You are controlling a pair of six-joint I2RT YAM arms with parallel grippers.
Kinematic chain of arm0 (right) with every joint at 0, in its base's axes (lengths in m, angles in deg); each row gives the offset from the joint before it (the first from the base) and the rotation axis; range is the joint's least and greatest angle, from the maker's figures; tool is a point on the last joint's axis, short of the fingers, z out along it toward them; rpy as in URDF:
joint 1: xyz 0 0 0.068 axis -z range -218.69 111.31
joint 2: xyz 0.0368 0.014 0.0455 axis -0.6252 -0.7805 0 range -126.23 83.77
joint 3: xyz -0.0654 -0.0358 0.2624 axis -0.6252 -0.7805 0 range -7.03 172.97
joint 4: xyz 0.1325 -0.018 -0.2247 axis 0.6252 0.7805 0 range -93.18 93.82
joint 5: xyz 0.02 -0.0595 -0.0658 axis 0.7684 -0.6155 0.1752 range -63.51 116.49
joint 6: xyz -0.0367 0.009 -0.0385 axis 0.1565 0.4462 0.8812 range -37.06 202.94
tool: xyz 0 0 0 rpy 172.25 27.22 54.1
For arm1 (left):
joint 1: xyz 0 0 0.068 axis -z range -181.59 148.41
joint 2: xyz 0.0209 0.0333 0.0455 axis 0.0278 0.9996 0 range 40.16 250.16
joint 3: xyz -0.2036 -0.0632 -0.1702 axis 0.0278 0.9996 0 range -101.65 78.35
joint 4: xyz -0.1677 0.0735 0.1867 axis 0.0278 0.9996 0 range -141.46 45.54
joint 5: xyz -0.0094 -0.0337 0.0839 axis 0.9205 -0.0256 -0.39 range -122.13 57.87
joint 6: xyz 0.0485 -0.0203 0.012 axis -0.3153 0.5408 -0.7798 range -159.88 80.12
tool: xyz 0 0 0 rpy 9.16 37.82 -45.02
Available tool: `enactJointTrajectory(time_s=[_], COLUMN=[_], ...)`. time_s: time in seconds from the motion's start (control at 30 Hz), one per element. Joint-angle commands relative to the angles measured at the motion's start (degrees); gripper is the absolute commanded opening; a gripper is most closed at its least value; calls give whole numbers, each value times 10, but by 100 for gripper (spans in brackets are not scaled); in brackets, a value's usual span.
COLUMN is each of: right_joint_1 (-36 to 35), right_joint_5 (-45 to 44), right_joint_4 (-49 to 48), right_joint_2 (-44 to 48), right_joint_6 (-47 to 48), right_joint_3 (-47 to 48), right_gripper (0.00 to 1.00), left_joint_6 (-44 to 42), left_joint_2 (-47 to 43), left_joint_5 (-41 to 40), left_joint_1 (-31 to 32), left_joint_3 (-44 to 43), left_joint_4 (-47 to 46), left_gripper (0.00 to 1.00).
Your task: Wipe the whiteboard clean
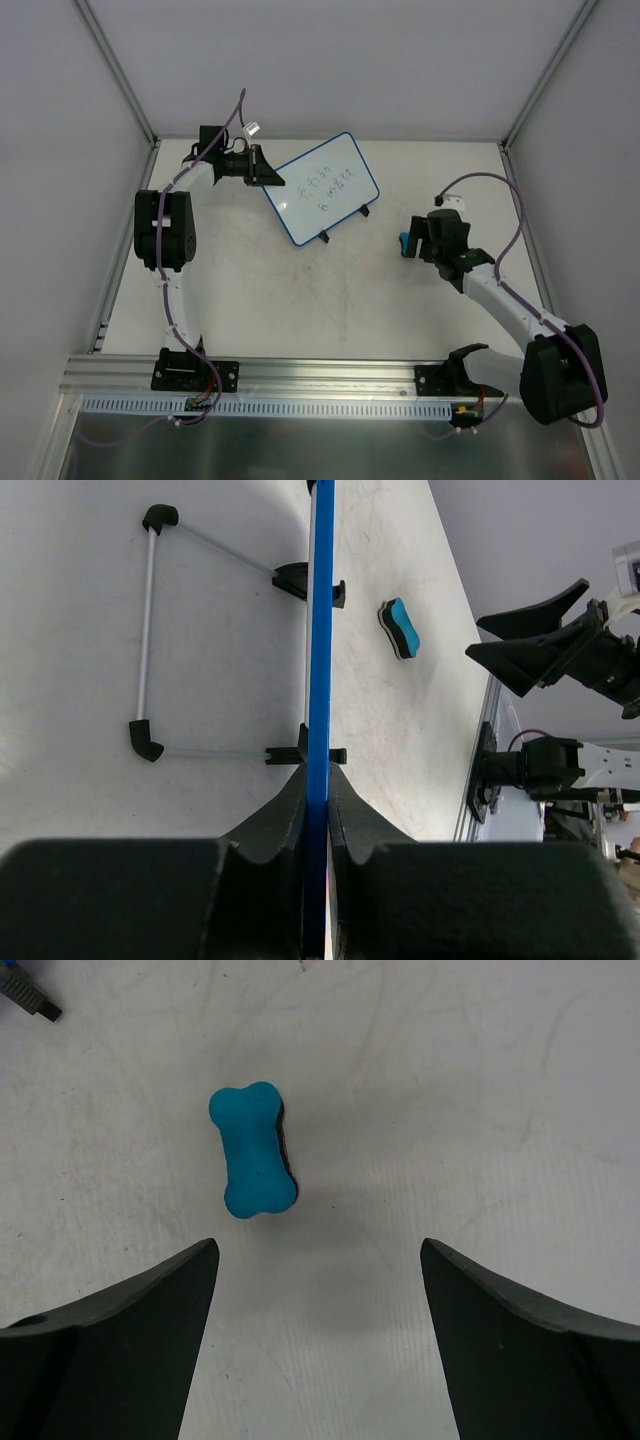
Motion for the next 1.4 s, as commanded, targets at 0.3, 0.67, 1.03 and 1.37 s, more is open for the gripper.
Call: enactJointTrajectory(time_s=[0.3,0.67,1.03,1.37], right_joint_1=[8,20,42,42], right_joint_5=[89,125,166,162], right_joint_4=[35,36,63,105], right_joint_2=[-141,-201,-282,-332], right_joint_6=[53,77,85,89], right_joint_3=[111,142,199,254], right_gripper=[71,66,61,54], left_joint_6=[-24,-26,-34,-38], left_joint_2=[-16,-14,-20,-23], left_joint_5=[-14,-13,-15,-15], left_joint_1=[-3,-1,2,3], left_joint_3=[7,10,14,16], left_joint_4=[-12,-12,-12,-13], left_gripper=[2,0,0,0])
